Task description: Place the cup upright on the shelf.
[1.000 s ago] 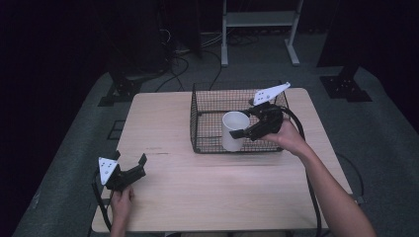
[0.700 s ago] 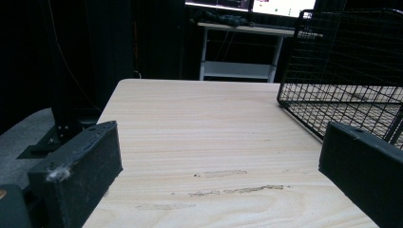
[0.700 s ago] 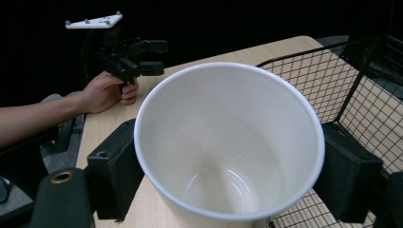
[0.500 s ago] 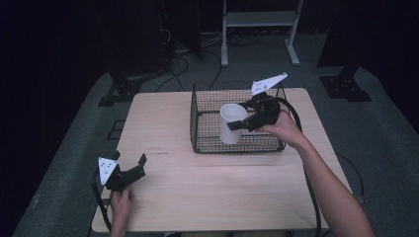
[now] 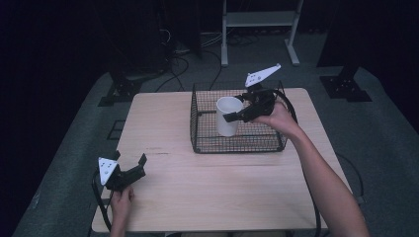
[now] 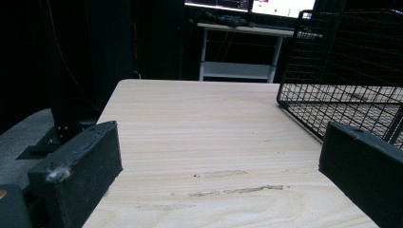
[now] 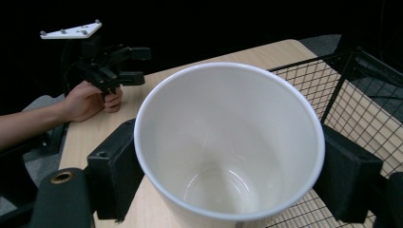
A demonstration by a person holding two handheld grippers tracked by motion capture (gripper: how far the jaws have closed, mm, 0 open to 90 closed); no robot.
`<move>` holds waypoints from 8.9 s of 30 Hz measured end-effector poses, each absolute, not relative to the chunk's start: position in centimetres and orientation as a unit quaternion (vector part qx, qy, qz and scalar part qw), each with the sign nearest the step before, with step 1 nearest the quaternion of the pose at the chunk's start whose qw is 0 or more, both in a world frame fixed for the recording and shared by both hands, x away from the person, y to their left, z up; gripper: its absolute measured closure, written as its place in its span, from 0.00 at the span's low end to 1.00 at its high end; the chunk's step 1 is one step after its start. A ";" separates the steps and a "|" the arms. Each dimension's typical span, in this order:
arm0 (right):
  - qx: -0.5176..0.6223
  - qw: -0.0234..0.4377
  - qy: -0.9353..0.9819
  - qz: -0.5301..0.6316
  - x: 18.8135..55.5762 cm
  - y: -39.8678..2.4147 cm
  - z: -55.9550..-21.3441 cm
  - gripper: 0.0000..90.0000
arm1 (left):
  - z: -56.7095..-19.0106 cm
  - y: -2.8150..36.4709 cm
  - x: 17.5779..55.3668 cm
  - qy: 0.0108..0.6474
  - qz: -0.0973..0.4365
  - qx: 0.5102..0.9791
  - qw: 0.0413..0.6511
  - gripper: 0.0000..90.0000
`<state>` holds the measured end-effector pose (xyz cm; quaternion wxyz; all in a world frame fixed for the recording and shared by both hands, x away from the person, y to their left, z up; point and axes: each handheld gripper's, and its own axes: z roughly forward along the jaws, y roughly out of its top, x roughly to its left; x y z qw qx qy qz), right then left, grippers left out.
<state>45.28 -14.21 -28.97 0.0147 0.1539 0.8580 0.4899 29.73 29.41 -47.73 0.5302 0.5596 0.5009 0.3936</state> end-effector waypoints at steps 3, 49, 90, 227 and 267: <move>0.156 0.011 0.860 0.486 45.8 -14.0 -28.9 0.22 | -47.7 29.4 29.7 0.501 0.393 0.558 0.531 0.00; 0.223 0.019 0.863 0.453 52.6 -12.7 -34.3 0.21 | -47.8 29.4 29.7 0.500 0.392 0.557 0.534 0.00; 0.267 0.017 0.883 0.387 54.8 -11.6 -38.7 0.21 | -47.8 29.5 29.7 0.499 0.392 0.558 0.536 0.00; 0.234 0.026 0.858 0.456 45.8 -17.1 -35.2 0.17 | -47.8 29.2 29.6 0.480 0.399 0.570 0.535 0.00; 0.234 0.036 0.839 0.490 39.6 -22.2 -37.2 0.17 | -47.8 29.2 29.6 0.483 0.400 0.569 0.533 0.00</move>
